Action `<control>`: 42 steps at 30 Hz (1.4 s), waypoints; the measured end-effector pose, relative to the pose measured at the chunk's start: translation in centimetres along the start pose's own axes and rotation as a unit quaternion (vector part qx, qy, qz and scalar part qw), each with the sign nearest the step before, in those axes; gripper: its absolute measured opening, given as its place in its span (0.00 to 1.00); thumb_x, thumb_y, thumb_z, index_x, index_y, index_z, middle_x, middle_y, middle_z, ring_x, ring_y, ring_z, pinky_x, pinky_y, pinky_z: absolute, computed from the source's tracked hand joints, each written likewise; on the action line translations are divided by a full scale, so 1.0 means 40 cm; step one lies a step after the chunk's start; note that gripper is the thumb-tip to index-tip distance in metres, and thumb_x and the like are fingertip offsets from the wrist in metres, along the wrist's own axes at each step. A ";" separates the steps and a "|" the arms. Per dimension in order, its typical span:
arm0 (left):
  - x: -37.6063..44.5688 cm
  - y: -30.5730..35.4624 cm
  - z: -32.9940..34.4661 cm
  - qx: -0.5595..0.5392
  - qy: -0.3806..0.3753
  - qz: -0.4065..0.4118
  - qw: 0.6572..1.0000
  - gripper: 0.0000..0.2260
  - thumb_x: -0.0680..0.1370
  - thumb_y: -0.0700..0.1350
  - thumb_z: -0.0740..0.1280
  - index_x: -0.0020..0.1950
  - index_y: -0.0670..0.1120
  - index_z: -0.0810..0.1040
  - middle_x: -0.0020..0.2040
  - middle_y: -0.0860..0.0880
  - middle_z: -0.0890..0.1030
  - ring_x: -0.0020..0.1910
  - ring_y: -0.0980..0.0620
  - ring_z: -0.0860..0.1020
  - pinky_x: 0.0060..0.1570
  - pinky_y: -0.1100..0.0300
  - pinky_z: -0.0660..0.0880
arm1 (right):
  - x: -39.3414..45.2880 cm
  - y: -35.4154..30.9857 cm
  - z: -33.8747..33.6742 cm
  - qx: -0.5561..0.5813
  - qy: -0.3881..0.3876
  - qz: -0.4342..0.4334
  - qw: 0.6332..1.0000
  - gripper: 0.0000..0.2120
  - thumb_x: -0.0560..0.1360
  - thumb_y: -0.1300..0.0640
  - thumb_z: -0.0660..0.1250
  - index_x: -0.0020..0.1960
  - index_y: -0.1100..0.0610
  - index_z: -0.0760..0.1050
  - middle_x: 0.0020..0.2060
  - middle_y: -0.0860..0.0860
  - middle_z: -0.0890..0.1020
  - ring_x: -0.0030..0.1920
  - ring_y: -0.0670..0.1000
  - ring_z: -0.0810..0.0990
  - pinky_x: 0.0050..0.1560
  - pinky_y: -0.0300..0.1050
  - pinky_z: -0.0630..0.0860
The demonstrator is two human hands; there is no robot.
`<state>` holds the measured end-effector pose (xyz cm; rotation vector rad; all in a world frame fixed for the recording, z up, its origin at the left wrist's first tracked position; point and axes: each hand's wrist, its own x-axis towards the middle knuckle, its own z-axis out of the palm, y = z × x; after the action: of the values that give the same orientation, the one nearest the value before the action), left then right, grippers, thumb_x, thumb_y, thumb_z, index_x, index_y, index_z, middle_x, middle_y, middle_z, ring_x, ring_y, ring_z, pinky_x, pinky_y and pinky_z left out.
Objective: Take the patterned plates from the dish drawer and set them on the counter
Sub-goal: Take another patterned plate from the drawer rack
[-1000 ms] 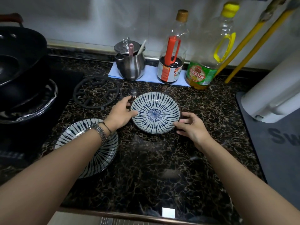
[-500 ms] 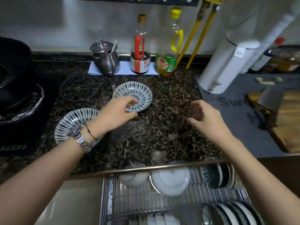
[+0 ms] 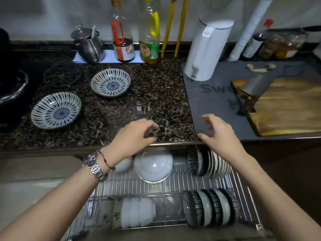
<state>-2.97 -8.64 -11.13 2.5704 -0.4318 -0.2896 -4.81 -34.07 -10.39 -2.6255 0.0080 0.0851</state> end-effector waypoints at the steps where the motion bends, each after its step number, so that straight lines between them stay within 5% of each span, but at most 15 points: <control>1: -0.002 0.034 0.028 -0.002 -0.002 -0.005 1.000 0.17 0.72 0.49 0.69 0.60 0.54 0.75 0.56 0.53 0.78 0.52 0.54 0.76 0.53 0.53 0.75 | -0.011 0.031 -0.011 0.006 -0.002 -0.007 1.000 0.24 0.71 0.55 0.71 0.65 0.53 0.68 0.60 0.54 0.77 0.58 0.56 0.76 0.56 0.56 0.75; 7: -0.013 0.170 0.229 -0.056 0.002 -0.065 0.996 0.16 0.72 0.49 0.69 0.59 0.53 0.76 0.56 0.53 0.80 0.55 0.53 0.77 0.55 0.51 0.75 | -0.061 0.201 -0.034 0.034 -0.043 0.001 0.998 0.24 0.70 0.55 0.72 0.64 0.50 0.68 0.57 0.50 0.78 0.56 0.53 0.77 0.57 0.55 0.75; 15: 0.002 0.173 0.537 -0.173 -0.010 -0.202 0.964 0.13 0.71 0.49 0.70 0.55 0.51 0.77 0.49 0.52 0.82 0.46 0.52 0.80 0.48 0.53 0.78 | -0.112 0.337 0.067 0.077 -0.099 0.045 0.991 0.25 0.71 0.58 0.71 0.65 0.50 0.68 0.57 0.49 0.77 0.56 0.49 0.76 0.54 0.44 0.73; 19: 0.042 0.154 0.677 -0.233 0.004 -0.237 0.943 0.15 0.71 0.49 0.72 0.56 0.49 0.78 0.48 0.50 0.82 0.46 0.51 0.80 0.48 0.55 0.78 | -0.118 0.387 0.128 0.105 -0.103 0.053 0.988 0.21 0.70 0.62 0.71 0.46 0.37 0.71 0.43 0.38 0.77 0.45 0.34 0.75 0.40 0.26 0.70; 21: 0.066 0.148 0.732 -0.250 0.021 -0.251 0.935 0.16 0.69 0.49 0.73 0.56 0.47 0.78 0.47 0.49 0.82 0.45 0.51 0.80 0.48 0.55 0.78 | -0.116 0.404 0.147 0.114 -0.107 0.066 0.986 0.25 0.70 0.63 0.70 0.40 0.31 0.67 0.39 0.33 0.73 0.43 0.30 0.74 0.35 0.25 0.67; 29: 0.173 0.126 0.875 -0.302 0.078 -0.281 0.908 0.17 0.66 0.44 0.76 0.53 0.47 0.78 0.46 0.51 0.80 0.43 0.56 0.76 0.39 0.78 0.67 | -0.094 0.480 0.231 0.132 -0.107 0.084 0.982 0.18 0.71 0.61 0.70 0.57 0.46 0.72 0.45 0.39 0.74 0.45 0.40 0.75 0.41 0.27 0.66; 31: 0.191 0.121 0.904 -0.326 0.074 -0.284 0.898 0.18 0.66 0.42 0.76 0.54 0.44 0.77 0.47 0.48 0.81 0.43 0.53 0.78 0.43 0.76 0.70 | -0.090 0.495 0.247 0.127 -0.113 0.092 0.981 0.20 0.71 0.60 0.70 0.61 0.50 0.72 0.48 0.43 0.74 0.45 0.45 0.75 0.41 0.30 0.68; 33: 0.201 0.120 0.923 -0.360 0.070 -0.285 0.886 0.18 0.66 0.39 0.75 0.54 0.43 0.76 0.45 0.44 0.82 0.42 0.50 0.79 0.46 0.62 0.76 | -0.083 0.507 0.259 0.126 -0.112 0.100 0.981 0.21 0.71 0.60 0.70 0.63 0.50 0.71 0.49 0.45 0.74 0.45 0.45 0.75 0.41 0.32 0.69; 37: 0.218 0.119 0.943 -0.368 0.086 -0.277 0.883 0.16 0.66 0.34 0.73 0.48 0.47 0.75 0.36 0.52 0.76 0.35 0.52 0.75 0.40 0.55 0.75 | -0.067 0.522 0.277 0.117 -0.112 0.103 0.981 0.22 0.70 0.59 0.72 0.61 0.49 0.71 0.47 0.43 0.75 0.43 0.36 0.74 0.39 0.27 0.66; 42: 0.223 0.126 0.971 -0.324 0.134 -0.268 0.898 0.14 0.65 0.35 0.71 0.40 0.51 0.72 0.31 0.54 0.72 0.29 0.62 0.69 0.32 0.74 0.67 | -0.048 0.542 0.306 0.129 -0.117 0.121 0.977 0.23 0.69 0.59 0.72 0.62 0.49 0.71 0.49 0.44 0.76 0.44 0.37 0.74 0.40 0.27 0.68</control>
<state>-6.97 -33.52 -42.44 1.9674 0.4289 -0.2138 -7.91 -46.92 -31.57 -2.3295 0.2404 0.4457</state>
